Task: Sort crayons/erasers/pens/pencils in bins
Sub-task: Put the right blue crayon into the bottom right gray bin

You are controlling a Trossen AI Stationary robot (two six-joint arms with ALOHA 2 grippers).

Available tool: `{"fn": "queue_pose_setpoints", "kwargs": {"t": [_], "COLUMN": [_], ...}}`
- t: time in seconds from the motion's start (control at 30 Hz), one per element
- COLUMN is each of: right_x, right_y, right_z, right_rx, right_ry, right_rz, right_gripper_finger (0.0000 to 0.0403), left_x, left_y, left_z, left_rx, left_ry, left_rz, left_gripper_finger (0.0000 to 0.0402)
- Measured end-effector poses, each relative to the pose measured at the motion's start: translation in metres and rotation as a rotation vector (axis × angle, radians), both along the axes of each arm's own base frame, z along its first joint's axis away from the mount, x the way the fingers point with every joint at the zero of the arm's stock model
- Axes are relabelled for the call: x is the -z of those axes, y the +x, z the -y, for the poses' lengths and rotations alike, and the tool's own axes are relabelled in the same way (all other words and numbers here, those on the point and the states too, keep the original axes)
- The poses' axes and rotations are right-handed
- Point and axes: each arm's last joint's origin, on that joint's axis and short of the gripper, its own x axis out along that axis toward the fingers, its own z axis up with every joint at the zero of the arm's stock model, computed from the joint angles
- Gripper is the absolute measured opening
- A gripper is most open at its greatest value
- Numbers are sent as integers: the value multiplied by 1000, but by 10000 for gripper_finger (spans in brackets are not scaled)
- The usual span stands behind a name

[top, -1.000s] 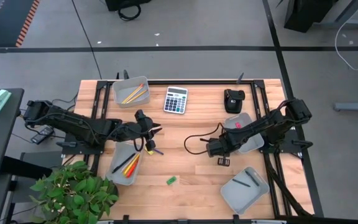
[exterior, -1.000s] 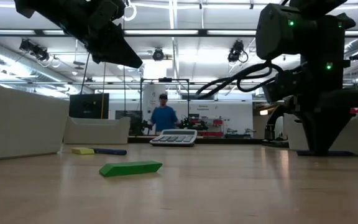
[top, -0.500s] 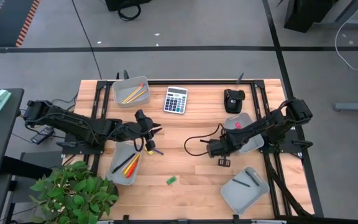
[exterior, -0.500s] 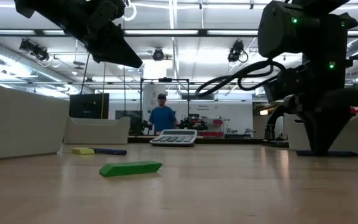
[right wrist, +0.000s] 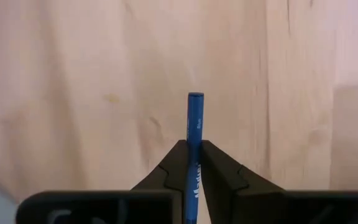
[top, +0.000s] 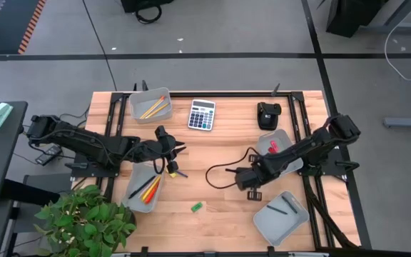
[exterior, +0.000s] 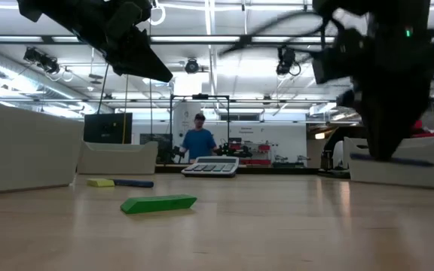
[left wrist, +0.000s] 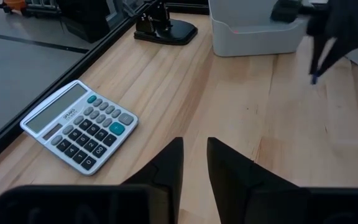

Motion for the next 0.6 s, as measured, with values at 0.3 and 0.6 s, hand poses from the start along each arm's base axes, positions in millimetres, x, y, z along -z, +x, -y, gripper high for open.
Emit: {"fn": "queue_pose_setpoints", "kwargs": {"t": [0.3, 0.6], "right_x": [-68, -94], "right_y": [-3, -51], "right_z": [-49, -117], "right_rx": [-69, -32], "right_ry": [-7, 76], "right_rz": [1, 5], "right_gripper_finger": [40, 40], "left_x": [0, 0], "left_y": [0, 0], "left_z": [0, 0], "left_rx": [0, 0], "left_ry": [1, 1], "left_rz": [0, -1], "left_gripper_finger": [82, 84]}}
